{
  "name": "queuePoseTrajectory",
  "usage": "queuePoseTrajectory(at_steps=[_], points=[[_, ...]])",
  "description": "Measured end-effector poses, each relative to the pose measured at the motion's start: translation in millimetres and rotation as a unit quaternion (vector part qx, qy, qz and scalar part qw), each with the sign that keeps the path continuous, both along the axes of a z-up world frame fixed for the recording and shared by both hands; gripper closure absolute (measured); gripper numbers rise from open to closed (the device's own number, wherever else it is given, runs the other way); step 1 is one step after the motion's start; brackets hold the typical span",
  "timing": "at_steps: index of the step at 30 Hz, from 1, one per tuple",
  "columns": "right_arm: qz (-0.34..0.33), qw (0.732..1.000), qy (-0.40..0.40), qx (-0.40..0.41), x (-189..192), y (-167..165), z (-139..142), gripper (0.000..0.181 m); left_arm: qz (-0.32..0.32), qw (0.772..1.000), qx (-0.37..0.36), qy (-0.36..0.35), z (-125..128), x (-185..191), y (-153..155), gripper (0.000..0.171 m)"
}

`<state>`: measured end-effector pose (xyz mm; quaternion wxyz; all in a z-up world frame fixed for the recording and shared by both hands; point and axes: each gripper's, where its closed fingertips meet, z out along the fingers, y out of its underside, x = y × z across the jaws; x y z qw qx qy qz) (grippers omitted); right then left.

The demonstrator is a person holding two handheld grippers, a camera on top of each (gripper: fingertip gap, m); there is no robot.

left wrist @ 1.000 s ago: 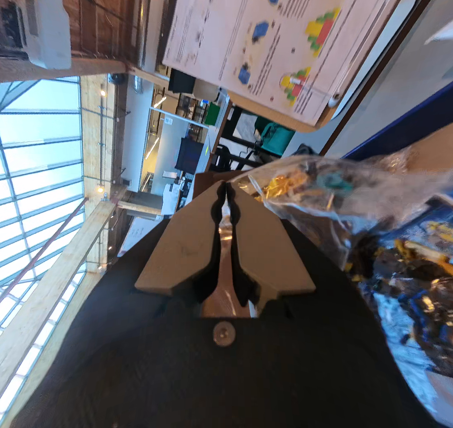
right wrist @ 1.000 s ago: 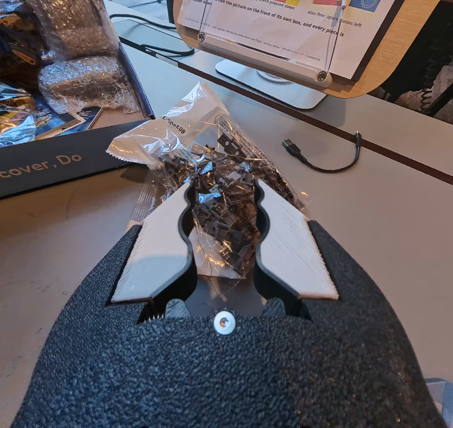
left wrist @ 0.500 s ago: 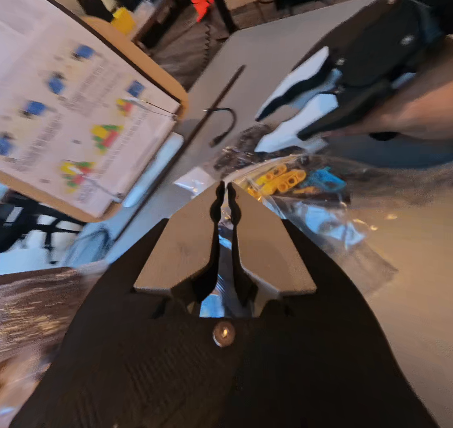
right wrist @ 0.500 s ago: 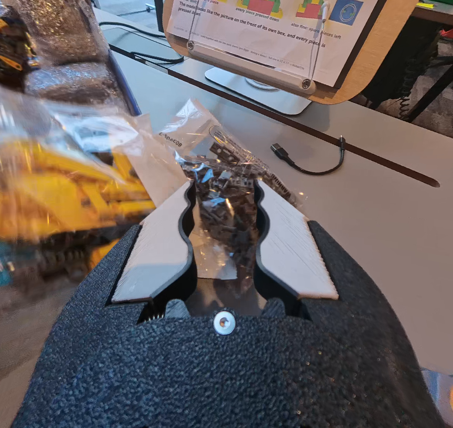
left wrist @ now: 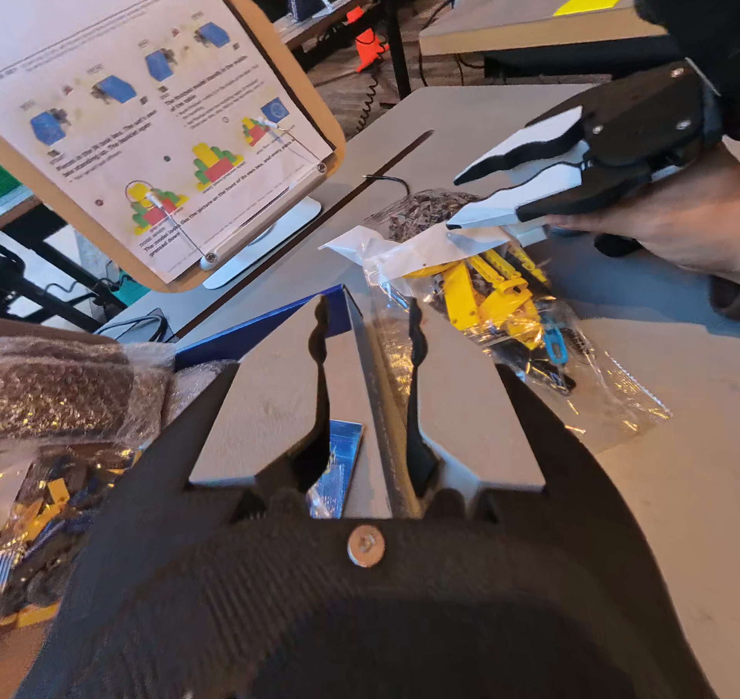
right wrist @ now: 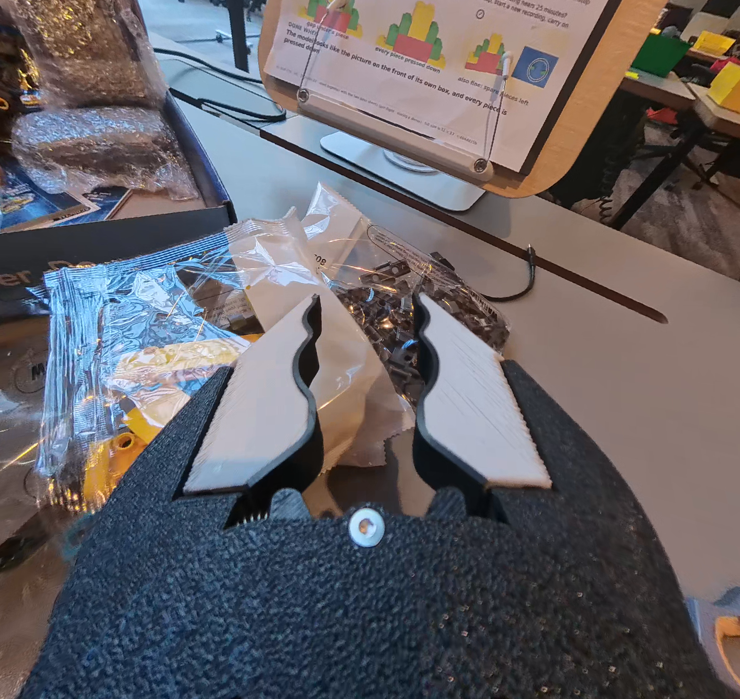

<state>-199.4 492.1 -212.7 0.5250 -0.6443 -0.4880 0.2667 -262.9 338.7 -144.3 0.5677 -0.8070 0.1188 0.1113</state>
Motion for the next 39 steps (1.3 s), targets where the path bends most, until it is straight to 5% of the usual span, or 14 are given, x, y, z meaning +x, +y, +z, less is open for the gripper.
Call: queuePoseTrajectory(at_steps=[9, 12, 18, 24, 27, 33, 39], points=[[-0.02, 0.999, 0.011, 0.024, 2.4, 3.5, 2.1, 0.137, -0.019, 0.999, 0.009, -0.038, -13.3, 12.2, -17.5, 0.13], [-0.018, 1.0, 0.008, 0.012, 2.2, 5.4, -1.8, 0.137, -0.009, 0.999, 0.003, -0.033, 3.3, 1.5, -58.7, 0.128], [-0.004, 1.0, 0.007, 0.001, -0.4, 1.1, -3.8, 0.137, 0.059, 0.994, 0.026, -0.085, 42.3, -60.6, -189.2, 0.126], [0.011, 1.0, 0.004, 0.005, -6.8, -8.1, -3.8, 0.137, 0.118, 0.976, 0.033, -0.18, -10.1, -90.0, -269.7, 0.117], [0.02, 1.0, 0.008, 0.015, -8.6, -15.9, 0.0, 0.137, 0.176, 0.972, 0.025, -0.155, -41.5, -103.2, -288.1, 0.121], [0.005, 0.999, 0.022, 0.035, -2.9, -23.7, 8.9, 0.136, 0.167, 0.972, 0.029, -0.164, -58.6, -86.8, -276.2, 0.125], [-0.037, 0.996, 0.081, 0.03, 8.3, -25.3, 27.3, 0.137, 0.131, 0.976, 0.118, -0.13, 1.2, -90.2, -209.4, 0.132]])
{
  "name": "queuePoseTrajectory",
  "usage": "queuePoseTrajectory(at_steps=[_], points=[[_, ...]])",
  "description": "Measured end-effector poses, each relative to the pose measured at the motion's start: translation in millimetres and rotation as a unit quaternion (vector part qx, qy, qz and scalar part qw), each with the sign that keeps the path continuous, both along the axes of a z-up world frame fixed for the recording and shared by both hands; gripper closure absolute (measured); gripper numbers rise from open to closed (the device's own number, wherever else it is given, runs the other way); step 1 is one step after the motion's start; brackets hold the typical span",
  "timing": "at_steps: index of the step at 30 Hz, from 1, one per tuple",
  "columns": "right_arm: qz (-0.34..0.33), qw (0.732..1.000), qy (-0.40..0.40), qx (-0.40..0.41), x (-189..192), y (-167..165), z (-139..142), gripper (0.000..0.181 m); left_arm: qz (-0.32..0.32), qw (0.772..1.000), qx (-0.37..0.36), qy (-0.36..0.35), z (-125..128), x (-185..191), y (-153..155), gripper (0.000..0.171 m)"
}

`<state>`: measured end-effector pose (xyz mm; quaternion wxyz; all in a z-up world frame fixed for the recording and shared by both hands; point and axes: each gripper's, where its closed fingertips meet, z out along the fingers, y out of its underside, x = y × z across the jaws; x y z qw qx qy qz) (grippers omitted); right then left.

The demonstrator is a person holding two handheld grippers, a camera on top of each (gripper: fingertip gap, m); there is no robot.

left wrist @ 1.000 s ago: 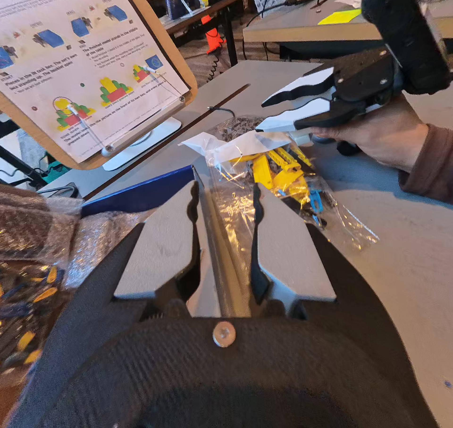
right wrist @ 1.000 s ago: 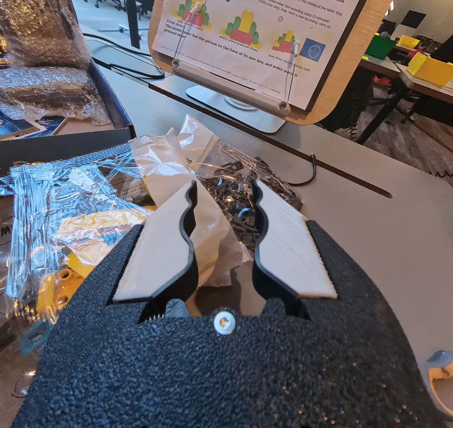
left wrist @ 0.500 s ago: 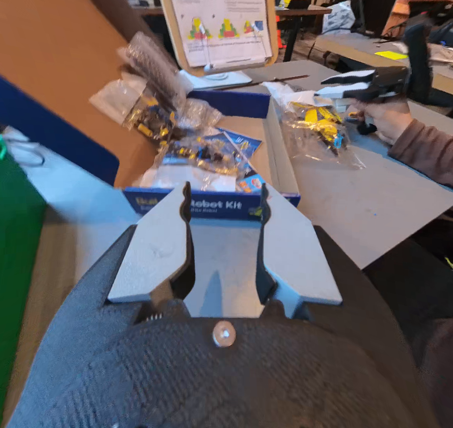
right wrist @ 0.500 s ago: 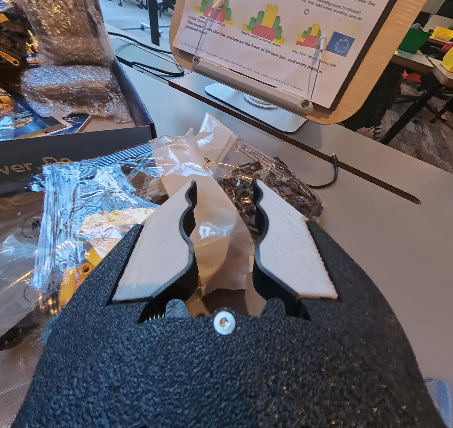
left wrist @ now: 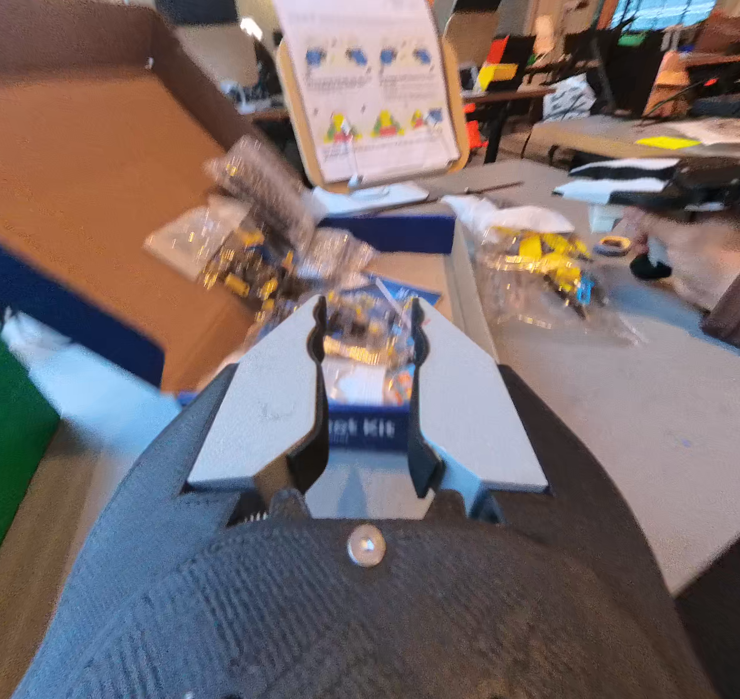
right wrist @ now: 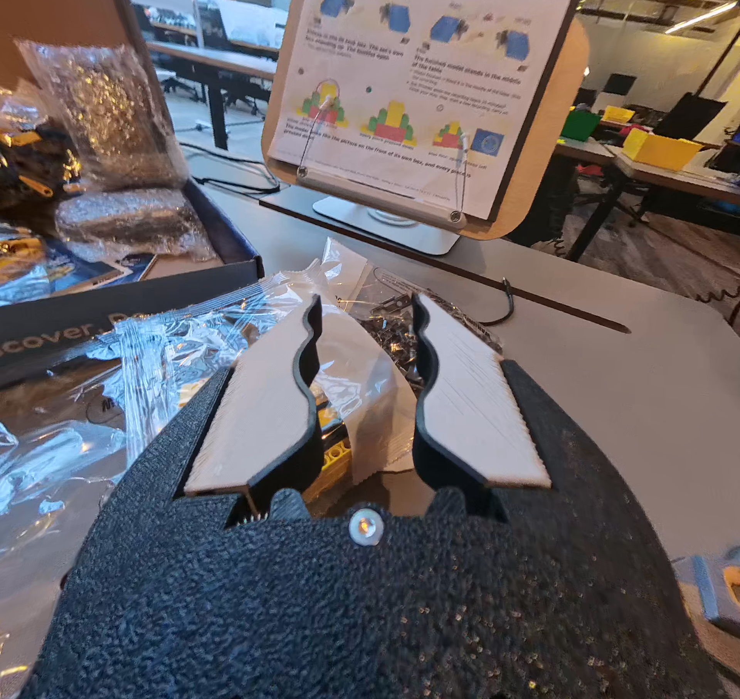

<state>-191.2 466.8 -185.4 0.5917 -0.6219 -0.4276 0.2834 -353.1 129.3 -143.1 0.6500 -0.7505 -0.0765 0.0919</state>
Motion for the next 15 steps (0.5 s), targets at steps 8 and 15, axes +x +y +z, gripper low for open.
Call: queuePoseTrajectory(at_steps=[8, 15], points=[[0.016, 0.999, 0.021, 0.027, -32.1, -2.7, 15.9, 0.138, -0.063, 0.99, 0.042, 0.119, 29.2, -9.3, 137.5, 0.148], [0.135, 0.987, 0.038, 0.073, -82.1, -41.2, 33.3, 0.142, -0.06, 0.978, 0.047, 0.192, 31.3, -17.9, 154.9, 0.167]])
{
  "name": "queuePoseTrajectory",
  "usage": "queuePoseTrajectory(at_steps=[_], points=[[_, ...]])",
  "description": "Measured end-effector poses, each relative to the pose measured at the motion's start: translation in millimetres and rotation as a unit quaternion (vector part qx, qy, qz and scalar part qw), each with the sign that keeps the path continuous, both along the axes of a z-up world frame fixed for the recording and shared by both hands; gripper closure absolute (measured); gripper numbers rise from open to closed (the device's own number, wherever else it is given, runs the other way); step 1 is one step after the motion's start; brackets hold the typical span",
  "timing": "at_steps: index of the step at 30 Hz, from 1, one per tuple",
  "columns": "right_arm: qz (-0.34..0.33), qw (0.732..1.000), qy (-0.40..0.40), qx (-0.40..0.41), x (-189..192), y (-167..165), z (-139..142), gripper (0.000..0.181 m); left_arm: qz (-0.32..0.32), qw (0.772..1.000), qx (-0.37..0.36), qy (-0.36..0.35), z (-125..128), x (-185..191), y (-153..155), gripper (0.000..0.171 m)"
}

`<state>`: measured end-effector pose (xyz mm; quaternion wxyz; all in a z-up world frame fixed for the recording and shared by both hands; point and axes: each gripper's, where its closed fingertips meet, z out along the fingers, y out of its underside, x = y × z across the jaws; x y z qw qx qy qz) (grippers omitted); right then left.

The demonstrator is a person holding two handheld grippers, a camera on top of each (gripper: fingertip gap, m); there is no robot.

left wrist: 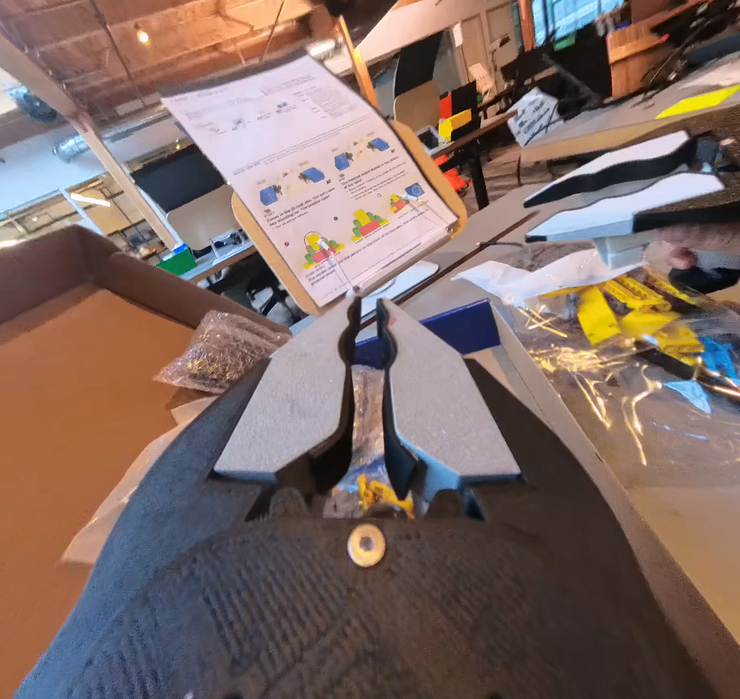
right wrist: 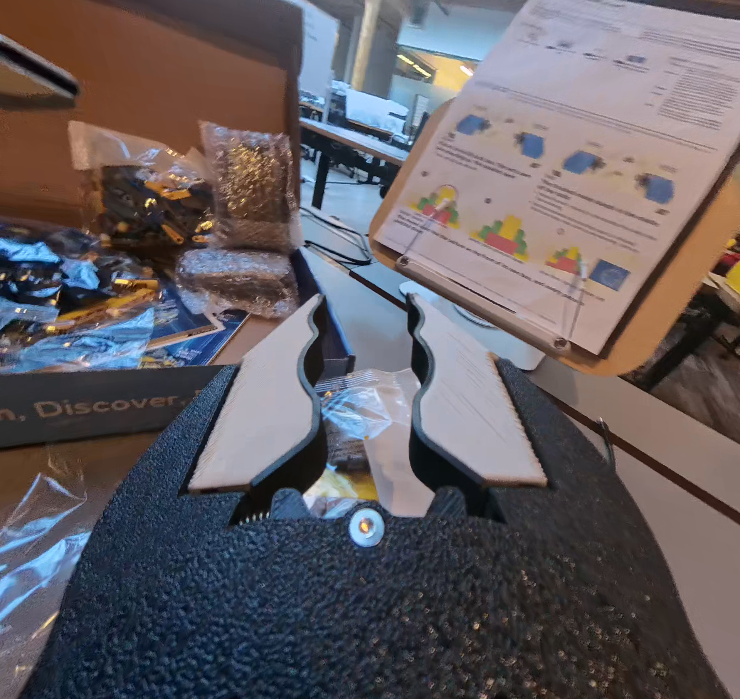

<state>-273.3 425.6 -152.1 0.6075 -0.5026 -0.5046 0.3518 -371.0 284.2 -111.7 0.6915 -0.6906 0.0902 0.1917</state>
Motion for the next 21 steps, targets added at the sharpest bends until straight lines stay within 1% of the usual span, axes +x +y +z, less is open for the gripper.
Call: queuePoseTrajectory(at_steps=[1, 3, 5, 6, 7, 8, 9, 10, 12, 15, 18, 20, 21], points=[[0.01, 1.0, -0.011, 0.01, -3.5, -4.5, -5.0, 0.142, 0.006, 1.0, -0.006, -0.009, -0.8, 0.8, -3.8, 0.17], [0.008, 0.999, -0.022, 0.021, -5.1, -6.3, -14.5, 0.15, -0.025, 0.999, -0.001, -0.044, -4.3, 13.0, -9.4, 0.171], [0.006, 0.999, -0.022, 0.035, -9.3, -8.4, -14.6, 0.151, -0.048, 0.996, -0.023, -0.071, -7.5, 20.7, -9.3, 0.171], [0.0, 0.998, -0.025, 0.056, -11.9, -7.7, -14.9, 0.155, -0.062, 0.994, -0.016, -0.09, -3.6, 23.6, -9.3, 0.171], [-0.015, 0.997, -0.028, 0.071, -13.5, -2.8, -16.8, 0.158, -0.081, 0.991, -0.002, -0.109, -1.1, 26.4, -8.9, 0.171], [-0.028, 0.996, -0.034, 0.074, -14.4, 3.2, -19.3, 0.158, -0.098, 0.987, 0.0, -0.124, -4.4, 28.2, -6.6, 0.171], [-0.037, 0.996, -0.039, 0.067, -14.4, 8.7, -21.3, 0.158, -0.101, 0.986, -0.017, -0.132, -12.6, 27.7, -2.8, 0.171], [-0.043, 0.997, -0.039, 0.056, -13.1, 13.0, -21.6, 0.157, -0.095, 0.986, -0.037, -0.132, -20.4, 26.6, 0.3, 0.17], [-0.05, 0.997, -0.031, 0.047, -8.1, 17.1, -19.0, 0.157, -0.091, 0.988, -0.049, -0.118, -23.5, 29.3, 0.4, 0.169], [-0.056, 0.995, -0.031, 0.072, 0.5, 14.3, -13.8, 0.157, -0.094, 0.991, -0.042, -0.084, -16.0, 42.1, -6.7, 0.17], [-0.076, 0.993, -0.019, 0.09, 11.0, 15.3, -1.8, 0.158, -0.097, 0.993, -0.023, -0.056, -5.3, 57.1, -12.3, 0.171], [-0.096, 0.992, -0.014, 0.085, 18.6, 18.0, 3.0, 0.158, -0.083, 0.996, -0.01, -0.033, -5.3, 59.6, -10.9, 0.171], [-0.108, 0.99, -0.015, 0.086, 23.2, 19.1, 2.0, 0.158, -0.065, 0.997, -0.004, -0.028, -8.1, 56.4, -9.0, 0.171]])
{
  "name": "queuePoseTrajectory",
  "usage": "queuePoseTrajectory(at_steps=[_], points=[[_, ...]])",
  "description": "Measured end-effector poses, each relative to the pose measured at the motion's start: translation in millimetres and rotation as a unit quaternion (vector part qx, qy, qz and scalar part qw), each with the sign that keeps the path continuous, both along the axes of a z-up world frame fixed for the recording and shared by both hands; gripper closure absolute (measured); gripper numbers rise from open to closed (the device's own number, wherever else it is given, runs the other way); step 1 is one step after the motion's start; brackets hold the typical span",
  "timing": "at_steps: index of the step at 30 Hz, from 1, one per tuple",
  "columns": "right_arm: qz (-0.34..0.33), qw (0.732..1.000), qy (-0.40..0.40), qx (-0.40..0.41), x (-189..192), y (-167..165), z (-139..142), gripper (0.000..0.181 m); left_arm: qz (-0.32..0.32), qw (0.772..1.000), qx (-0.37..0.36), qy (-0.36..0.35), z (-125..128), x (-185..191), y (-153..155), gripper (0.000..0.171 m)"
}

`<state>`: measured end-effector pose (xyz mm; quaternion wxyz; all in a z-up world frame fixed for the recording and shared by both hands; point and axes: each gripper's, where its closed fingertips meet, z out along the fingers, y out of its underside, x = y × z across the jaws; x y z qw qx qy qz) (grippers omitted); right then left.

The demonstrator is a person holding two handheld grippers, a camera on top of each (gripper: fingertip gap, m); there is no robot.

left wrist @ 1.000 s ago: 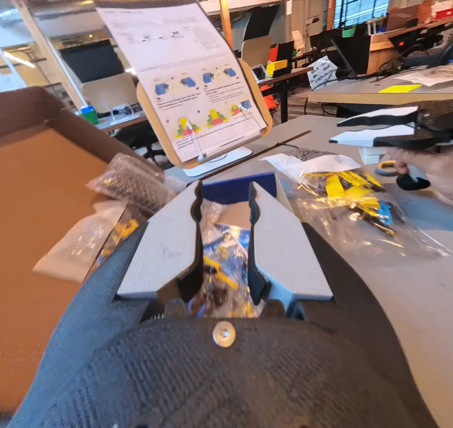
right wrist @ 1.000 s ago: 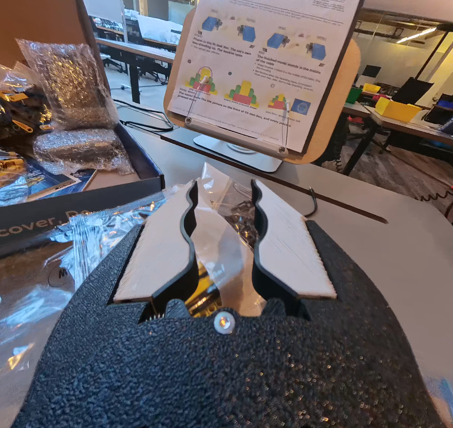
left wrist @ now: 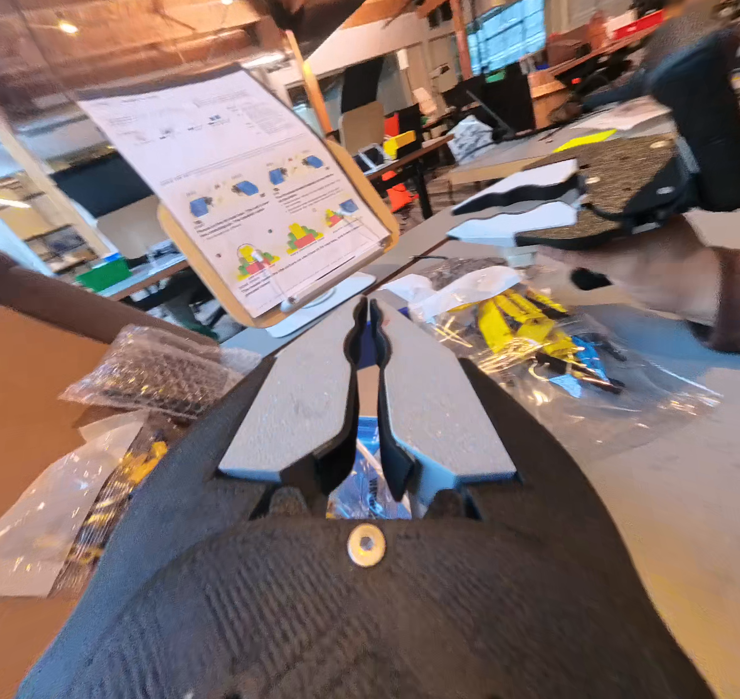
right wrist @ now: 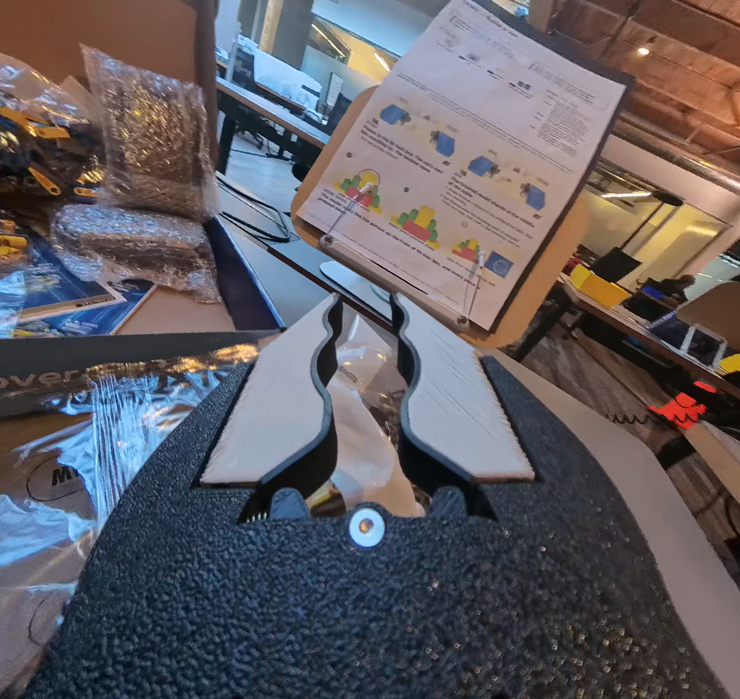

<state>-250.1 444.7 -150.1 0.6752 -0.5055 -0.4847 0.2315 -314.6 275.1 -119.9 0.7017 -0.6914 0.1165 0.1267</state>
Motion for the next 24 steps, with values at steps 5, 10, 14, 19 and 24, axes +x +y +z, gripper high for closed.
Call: queuePoseTrajectory(at_steps=[5, 10, 14, 19, 24], points=[[-0.043, 0.997, -0.062, 0.018, 15.6, -4.9, -28.8, 0.167, 0.051, 0.998, -0.038, 0.014, -8.6, 18.0, -25.6, 0.165], [-0.049, 0.997, -0.063, 0.001, 24.9, -19.3, -33.9, 0.167, 0.074, 0.995, -0.038, 0.053, 20.2, 40.0, -67.6, 0.167], [-0.046, 0.997, -0.067, -0.01, 29.7, -28.1, -37.5, 0.167, 0.064, 0.989, -0.131, 0.006, -3.1, 50.0, -76.2, 0.149], [-0.027, 0.997, -0.057, -0.036, 35.9, -36.9, -37.6, 0.167, 0.061, 0.973, -0.221, -0.017, -37.3, 53.8, -68.7, 0.136], [-0.023, 0.997, -0.043, -0.066, 36.2, -26.4, -38.2, 0.167, 0.054, 0.971, -0.229, -0.031, -45.4, 42.2, -37.5, 0.137]])
